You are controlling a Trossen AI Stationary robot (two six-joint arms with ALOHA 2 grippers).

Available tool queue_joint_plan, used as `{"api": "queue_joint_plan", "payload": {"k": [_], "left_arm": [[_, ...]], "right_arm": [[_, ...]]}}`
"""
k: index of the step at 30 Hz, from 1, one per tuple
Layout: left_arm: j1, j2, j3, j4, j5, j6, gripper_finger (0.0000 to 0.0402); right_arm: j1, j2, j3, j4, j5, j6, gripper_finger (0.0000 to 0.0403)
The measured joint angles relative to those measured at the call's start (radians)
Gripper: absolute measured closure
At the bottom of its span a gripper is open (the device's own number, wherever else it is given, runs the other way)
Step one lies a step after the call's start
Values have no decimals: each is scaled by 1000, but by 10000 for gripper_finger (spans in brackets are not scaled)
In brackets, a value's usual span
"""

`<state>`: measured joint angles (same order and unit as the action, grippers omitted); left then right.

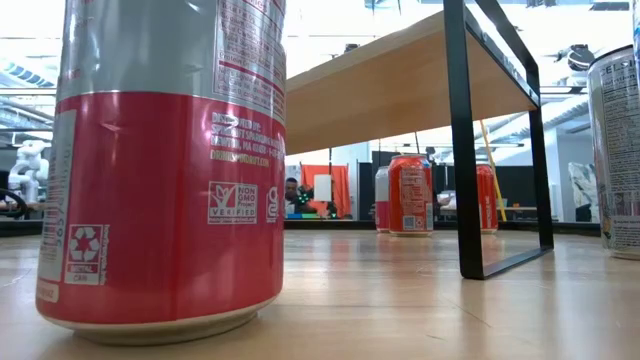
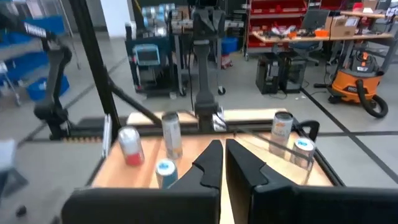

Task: Place canned beverage on shelf
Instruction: Put the top red soda can on the shelf

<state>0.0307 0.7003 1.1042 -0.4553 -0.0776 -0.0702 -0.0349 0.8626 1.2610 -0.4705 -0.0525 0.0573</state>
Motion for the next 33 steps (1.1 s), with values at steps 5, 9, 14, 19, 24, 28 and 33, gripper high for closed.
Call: {"api": "queue_joint_plan", "payload": {"k": [5,9,14,19,24,28,33], "left_arm": [[0,106,117,-60,35,-1,402],[0,161,170,-62,36,-1,402],[0,207,198,-62,36,-3,402],[0,233,206,-63,36,-3,402],[0,254,206,-71,36,-2,402],[0,257,206,-75,47,-2,402],[0,245,206,-93,64,-3,402]], "right_arm": [[0,-3,0,13,-2,28,403],[0,-2,0,-12,-3,28,403],[0,-2,0,-66,-4,28,403],[0,-2,0,-115,-5,37,403],[0,-3,0,-119,-40,38,403],[0,-2,0,-135,-55,53,403],[0,4,0,-156,-52,55,403]]}}
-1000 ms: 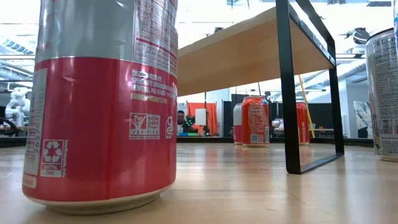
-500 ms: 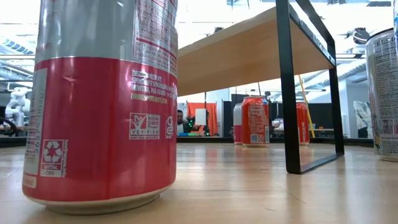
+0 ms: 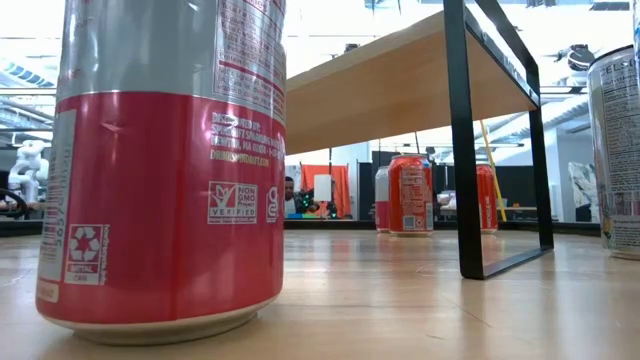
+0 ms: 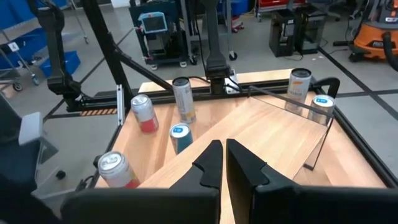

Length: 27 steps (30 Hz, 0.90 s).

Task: Place canned beverage on shelf
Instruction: Put the top red soda can on the shelf

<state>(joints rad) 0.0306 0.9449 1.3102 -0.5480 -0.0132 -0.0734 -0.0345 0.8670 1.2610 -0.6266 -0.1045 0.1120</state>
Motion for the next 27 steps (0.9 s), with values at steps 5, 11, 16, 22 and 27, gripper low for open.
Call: {"api": "queue_joint_plan", "payload": {"k": [5,11,16,22,27], "left_arm": [[0,-25,0,-55,53,-73,402],[0,-51,0,-126,124,-132,402],[0,-66,0,-154,141,-131,402],[0,-70,0,-152,142,-74,402],[0,-71,0,-153,157,-76,402]], "right_arm": [[0,13,0,8,1,0,403],[0,42,0,13,3,4,403],[0,74,0,26,6,34,403],[0,112,0,25,36,35,403],[0,137,0,42,81,44,403]]}}
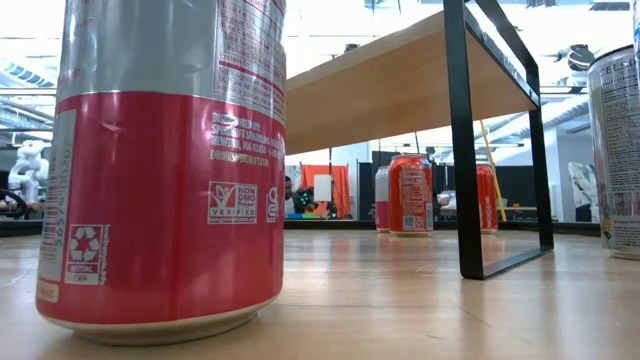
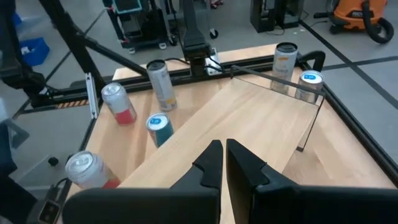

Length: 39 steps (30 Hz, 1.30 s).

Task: Place canned beverage on shelf
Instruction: Put the top red soda can on the shelf

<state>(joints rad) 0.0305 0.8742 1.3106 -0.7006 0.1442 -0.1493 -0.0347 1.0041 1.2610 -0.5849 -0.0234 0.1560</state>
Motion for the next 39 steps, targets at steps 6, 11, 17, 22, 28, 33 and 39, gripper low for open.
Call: {"api": "queue_joint_plan", "payload": {"k": [6,11,17,22,28,33,39], "left_arm": [[3,8,0,0,-80,5,402],[3,22,0,0,-162,5,402],[2,37,0,0,-184,-2,402],[2,42,0,0,-186,-3,402],[2,42,0,0,-217,-1,402],[2,42,0,0,-281,-1,402],[2,42,0,-2,-332,-2,402]], "right_arm": [[0,6,0,31,1,23,403],[0,5,0,35,1,-23,403],[-1,5,0,35,1,-54,403],[-1,6,18,28,2,-55,403],[-7,28,112,12,103,-67,403],[-53,83,248,-104,154,-112,403],[-115,159,372,-277,153,-142,403]]}}
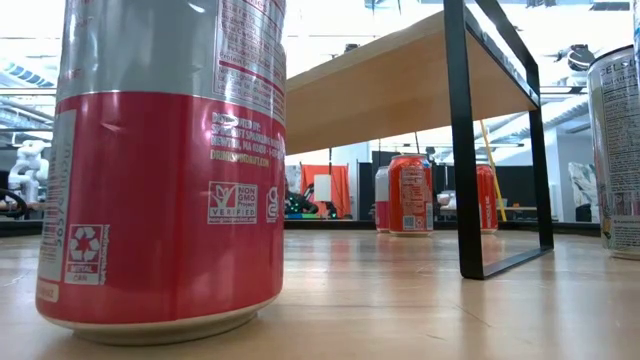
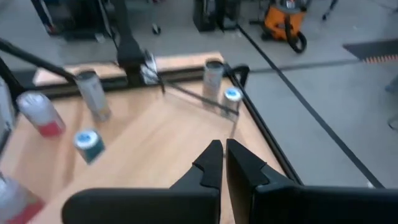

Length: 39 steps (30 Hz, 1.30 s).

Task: Place canned beverage on shelf
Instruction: Put the top red soda can on the shelf

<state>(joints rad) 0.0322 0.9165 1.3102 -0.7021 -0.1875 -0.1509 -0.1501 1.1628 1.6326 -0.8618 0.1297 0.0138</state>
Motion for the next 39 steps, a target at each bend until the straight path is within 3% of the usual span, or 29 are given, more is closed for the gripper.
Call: {"api": "queue_joint_plan", "payload": {"k": [8,15,29,34,39], "left_arm": [[0,0,0,-28,-57,-4,402],[0,0,-1,-74,-91,-141,402],[1,0,-1,-67,-103,-153,402],[1,10,-1,-67,-104,-154,402],[0,26,-1,-67,-104,-156,402]], "right_arm": [[-68,80,79,-151,-2,-28,403],[-129,102,79,-167,-76,5,403],[-198,165,79,-215,-109,409,403],[-198,164,79,-205,-106,471,403],[-198,164,79,-205,-29,577,403]]}}
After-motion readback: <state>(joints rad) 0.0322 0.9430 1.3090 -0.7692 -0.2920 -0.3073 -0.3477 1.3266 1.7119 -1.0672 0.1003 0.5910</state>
